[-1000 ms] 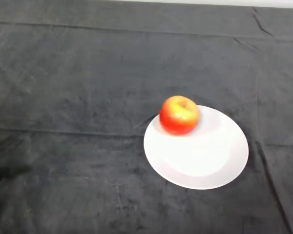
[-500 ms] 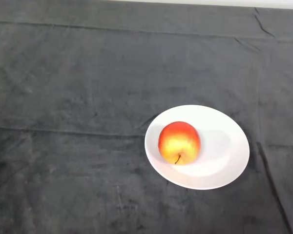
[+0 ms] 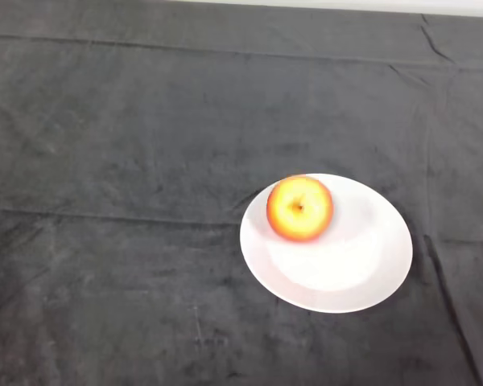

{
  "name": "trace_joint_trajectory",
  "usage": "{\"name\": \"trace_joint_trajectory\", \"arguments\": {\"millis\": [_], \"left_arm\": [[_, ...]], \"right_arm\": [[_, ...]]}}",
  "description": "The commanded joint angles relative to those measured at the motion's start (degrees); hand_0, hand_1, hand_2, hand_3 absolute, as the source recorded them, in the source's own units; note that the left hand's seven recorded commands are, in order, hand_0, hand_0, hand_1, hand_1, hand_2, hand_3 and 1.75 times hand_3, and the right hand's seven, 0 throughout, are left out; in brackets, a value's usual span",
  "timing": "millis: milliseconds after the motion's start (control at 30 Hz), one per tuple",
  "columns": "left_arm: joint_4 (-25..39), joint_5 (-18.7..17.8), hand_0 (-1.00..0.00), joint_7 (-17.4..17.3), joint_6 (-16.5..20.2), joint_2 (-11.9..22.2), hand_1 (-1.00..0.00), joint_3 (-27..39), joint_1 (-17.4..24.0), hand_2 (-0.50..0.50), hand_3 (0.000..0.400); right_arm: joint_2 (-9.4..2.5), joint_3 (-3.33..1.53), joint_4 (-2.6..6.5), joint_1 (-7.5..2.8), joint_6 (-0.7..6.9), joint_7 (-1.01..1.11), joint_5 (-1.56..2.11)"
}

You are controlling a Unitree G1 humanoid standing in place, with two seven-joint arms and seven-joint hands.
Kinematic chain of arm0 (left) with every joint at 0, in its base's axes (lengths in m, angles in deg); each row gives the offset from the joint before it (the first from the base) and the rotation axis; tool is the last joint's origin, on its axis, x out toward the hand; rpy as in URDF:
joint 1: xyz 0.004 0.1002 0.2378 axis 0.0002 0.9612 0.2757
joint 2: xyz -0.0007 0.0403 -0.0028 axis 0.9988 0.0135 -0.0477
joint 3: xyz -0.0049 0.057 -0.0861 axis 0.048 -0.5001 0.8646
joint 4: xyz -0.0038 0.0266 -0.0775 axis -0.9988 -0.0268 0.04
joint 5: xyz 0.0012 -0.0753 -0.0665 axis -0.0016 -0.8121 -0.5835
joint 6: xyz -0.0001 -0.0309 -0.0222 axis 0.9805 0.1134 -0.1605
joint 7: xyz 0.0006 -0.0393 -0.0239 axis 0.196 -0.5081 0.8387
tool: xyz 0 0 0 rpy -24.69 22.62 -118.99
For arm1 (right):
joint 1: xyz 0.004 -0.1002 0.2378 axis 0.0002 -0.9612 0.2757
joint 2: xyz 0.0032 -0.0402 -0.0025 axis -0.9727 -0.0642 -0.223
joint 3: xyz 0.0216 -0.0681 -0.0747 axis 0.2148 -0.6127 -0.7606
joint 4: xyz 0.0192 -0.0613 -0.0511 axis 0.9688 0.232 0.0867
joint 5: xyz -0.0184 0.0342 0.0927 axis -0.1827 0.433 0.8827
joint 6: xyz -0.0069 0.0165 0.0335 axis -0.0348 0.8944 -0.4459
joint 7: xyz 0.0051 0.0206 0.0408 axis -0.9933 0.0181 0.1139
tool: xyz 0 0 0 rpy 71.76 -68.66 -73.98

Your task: Move the apple to the plate

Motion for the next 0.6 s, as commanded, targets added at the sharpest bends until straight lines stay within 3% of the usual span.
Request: {"name": "trace_joint_trajectory", "arguments": {"millis": [33, 600], "left_arm": [[1.80, -1.35, 0.00, -0.91, 1.02, -1.08, 0.00, 2.04, -2.17, 0.00, 0.000], [4.13, -7.98, 0.00, -7.67, 3.74, -2.27, 0.00, 10.26, -3.60, 0.00, 0.000]], "right_arm": [[1.48, 0.56, 0.25, 0.07, -0.36, 0.19, 0.36], [1.43, 0.53, 0.11, 0.02, -0.33, 0.13, 0.36]]}}
